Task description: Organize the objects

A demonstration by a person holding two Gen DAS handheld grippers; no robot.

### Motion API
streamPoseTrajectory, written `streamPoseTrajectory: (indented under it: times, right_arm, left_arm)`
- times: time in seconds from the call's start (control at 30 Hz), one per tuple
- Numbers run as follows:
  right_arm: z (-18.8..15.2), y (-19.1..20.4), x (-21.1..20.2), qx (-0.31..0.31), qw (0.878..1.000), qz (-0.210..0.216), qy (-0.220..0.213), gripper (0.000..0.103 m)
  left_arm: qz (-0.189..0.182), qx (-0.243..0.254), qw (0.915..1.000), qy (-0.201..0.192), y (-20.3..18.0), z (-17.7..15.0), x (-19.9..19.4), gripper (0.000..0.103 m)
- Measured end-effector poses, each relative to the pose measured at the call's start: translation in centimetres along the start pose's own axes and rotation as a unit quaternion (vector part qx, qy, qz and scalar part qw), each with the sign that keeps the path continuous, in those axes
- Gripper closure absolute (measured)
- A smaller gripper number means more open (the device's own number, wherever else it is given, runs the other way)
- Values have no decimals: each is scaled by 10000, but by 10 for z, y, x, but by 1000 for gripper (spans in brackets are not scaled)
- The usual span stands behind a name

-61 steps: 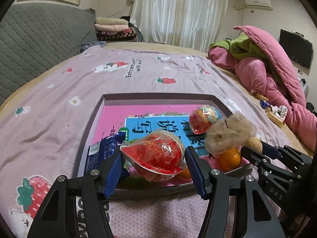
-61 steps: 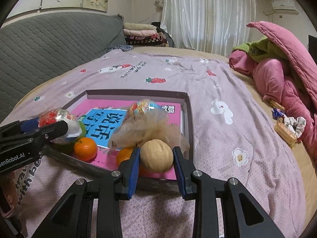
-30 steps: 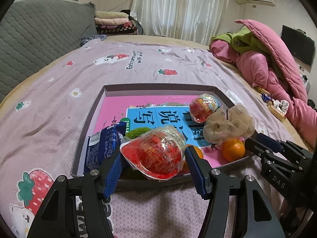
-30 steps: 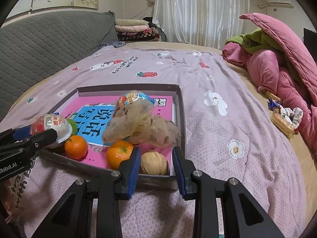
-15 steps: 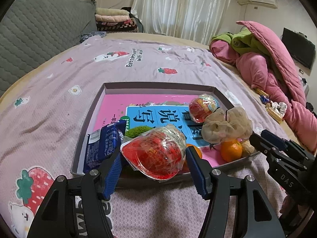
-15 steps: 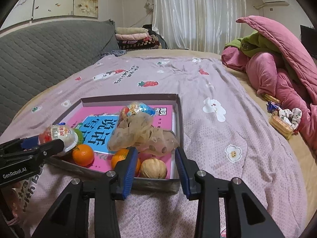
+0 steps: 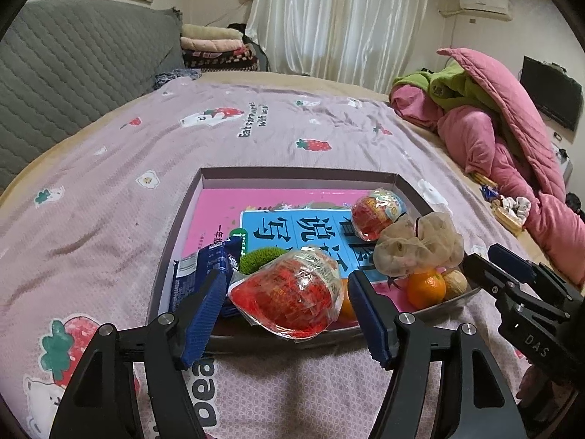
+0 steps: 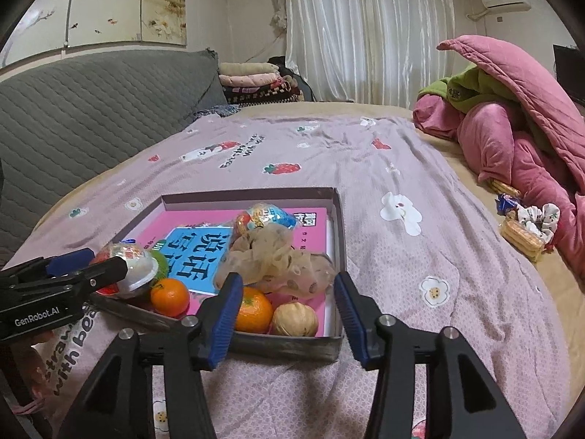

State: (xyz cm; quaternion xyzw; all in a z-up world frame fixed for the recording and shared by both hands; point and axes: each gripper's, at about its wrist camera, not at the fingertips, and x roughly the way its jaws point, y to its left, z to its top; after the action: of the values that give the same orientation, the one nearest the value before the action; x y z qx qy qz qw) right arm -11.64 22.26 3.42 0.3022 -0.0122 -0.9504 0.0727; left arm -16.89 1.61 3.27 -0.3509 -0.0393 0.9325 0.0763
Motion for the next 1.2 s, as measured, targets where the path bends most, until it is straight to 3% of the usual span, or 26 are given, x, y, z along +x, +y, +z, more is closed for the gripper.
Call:
streamPoseTrajectory:
  times: [0.43,0.73,0.97,1.2]
  right_arm:
    - [3,11,-13,-125,9995,124,-268,32]
    - [2,23,-34,-133,9978,227,-613,27]
    - [-5,28,-42,55,9971,485,-587,26]
    - [-21,46,-46,-176,9976,512,-430,23]
  left_arm:
    - [42,108,9998,-130,2,-2,-12,29]
    - [110,185,9995,-235,3,-13,-30,25]
    - [185,62,9994,-288,12,-21,-43,25]
    - [337,101,9991,-221,16,-34,-52,24]
